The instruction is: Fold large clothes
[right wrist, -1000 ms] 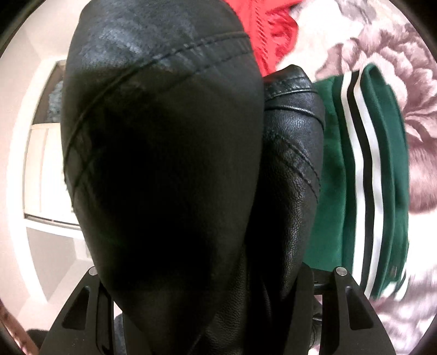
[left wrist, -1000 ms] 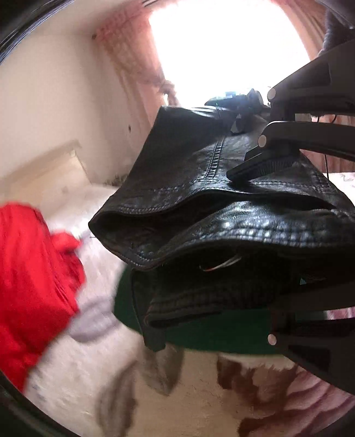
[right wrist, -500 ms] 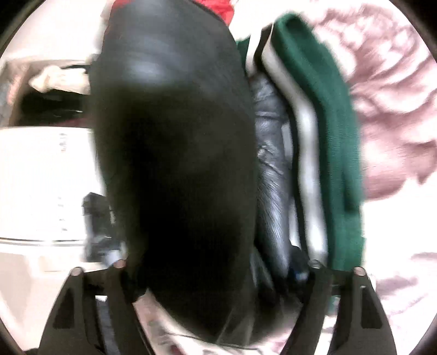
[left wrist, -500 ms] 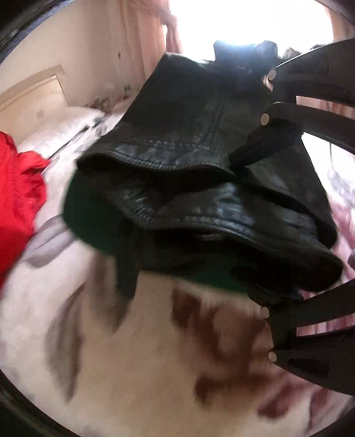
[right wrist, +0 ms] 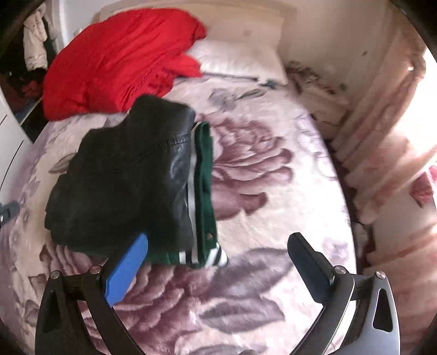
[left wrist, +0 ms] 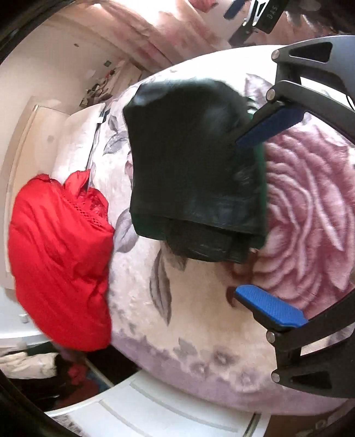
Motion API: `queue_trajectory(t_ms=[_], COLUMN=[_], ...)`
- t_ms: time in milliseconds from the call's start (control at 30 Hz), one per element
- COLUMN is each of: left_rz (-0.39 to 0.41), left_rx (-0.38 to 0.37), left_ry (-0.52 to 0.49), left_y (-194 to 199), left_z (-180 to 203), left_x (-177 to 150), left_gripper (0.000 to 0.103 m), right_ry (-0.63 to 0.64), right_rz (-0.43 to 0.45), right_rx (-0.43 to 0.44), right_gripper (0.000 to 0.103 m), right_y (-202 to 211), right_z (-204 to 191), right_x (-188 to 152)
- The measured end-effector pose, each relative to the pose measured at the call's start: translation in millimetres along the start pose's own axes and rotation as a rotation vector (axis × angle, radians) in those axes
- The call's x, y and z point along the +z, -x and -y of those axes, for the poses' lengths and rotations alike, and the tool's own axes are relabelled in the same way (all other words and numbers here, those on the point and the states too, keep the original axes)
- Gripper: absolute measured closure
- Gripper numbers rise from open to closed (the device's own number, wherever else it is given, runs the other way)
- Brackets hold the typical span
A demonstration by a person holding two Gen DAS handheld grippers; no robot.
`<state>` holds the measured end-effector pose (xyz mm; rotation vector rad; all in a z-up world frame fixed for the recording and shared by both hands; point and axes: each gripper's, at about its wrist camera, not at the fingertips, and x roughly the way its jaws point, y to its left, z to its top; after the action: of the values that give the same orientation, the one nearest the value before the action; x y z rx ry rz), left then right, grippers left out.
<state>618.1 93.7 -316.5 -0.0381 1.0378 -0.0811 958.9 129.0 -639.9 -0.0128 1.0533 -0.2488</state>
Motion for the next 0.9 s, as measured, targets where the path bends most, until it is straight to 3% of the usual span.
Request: queue_trajectory(t_ms=[67,200,567,900], left_rz=[0.037,0.086,0.24,0.334], left_rx=[0.016,0.036,0.056,0.055], left_ry=[-0.021,-0.031,-0.052,0.016], left_y=[27.6,81.9,241.3,338.3], left_z=[11.5,26.7,46.4,45.8], left_x=[-7.2,-21.0,-73.7,-126.1], left_gripper=[0.0,0.0,0.0,0.0], right_ry=[-0.01,-0.035,-0.022,-0.002], right_rz=[0.012,0.049,0.231,0.341], right_rx=[-0.01,-0.016,-0.007,0.016], right_gripper=[0.0,0.0,0.0,0.0], right_y=[24.2,112.5,327.2,461.0], right_z=[-1.3,9.8,29.9,50.0], right_x=[-12.1,-32.8,-85.2,-145.4])
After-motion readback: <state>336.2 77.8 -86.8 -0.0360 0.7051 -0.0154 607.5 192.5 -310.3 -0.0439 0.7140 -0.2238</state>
